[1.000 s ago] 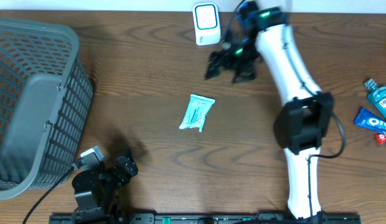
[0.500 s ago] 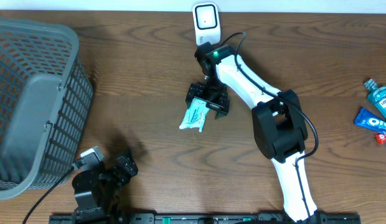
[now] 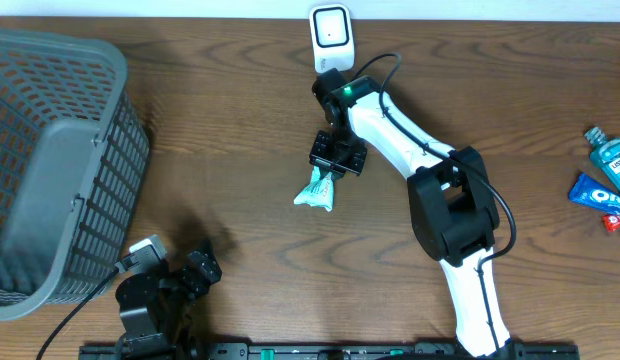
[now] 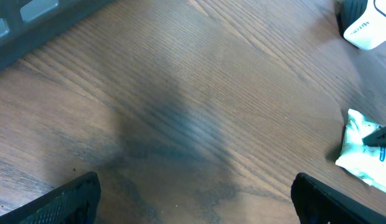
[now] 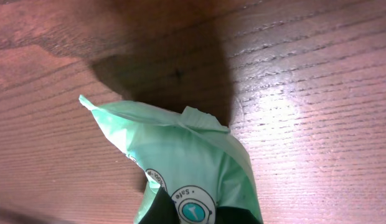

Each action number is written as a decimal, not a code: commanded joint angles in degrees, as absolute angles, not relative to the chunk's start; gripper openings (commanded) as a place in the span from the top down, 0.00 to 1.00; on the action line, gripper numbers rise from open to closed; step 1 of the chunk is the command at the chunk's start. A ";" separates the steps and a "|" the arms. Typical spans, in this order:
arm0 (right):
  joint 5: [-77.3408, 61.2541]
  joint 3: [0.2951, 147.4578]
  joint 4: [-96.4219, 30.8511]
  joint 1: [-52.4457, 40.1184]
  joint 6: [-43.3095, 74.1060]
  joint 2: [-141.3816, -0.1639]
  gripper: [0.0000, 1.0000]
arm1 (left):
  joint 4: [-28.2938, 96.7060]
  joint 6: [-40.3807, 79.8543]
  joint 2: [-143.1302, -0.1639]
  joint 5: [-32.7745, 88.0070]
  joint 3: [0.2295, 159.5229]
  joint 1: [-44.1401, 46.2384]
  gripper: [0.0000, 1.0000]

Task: Scan the item barcode
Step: 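Grasp the white-and-green tissue pack with the right gripper and lift, then turn the held tissue pack with the right gripper above the table, then hold the tissue pack with the right gripper at the white scanner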

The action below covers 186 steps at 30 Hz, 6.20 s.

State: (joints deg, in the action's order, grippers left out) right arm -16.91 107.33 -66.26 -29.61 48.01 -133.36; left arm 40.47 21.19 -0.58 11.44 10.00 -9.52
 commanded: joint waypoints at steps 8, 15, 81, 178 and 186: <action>-31.11 106.24 -66.08 -29.34 26.15 -134.34 0.99 | 41.52 21.30 -0.36 11.27 9.69 -9.19 0.02; -79.50 106.24 -67.26 -25.43 0.67 -133.43 0.99 | 41.52 21.30 -0.36 11.27 9.69 -9.19 0.02; -84.93 58.06 -76.60 5.32 58.65 -106.85 0.99 | 41.52 21.30 -0.36 11.27 9.69 -9.19 0.02; -70.65 54.52 26.72 -10.50 53.63 -87.88 0.99 | 41.52 21.30 -0.36 11.27 9.69 -9.19 0.02; -37.67 54.52 8.14 -13.26 53.21 -87.90 0.99 | 41.52 21.30 -0.36 11.27 9.69 -9.19 0.02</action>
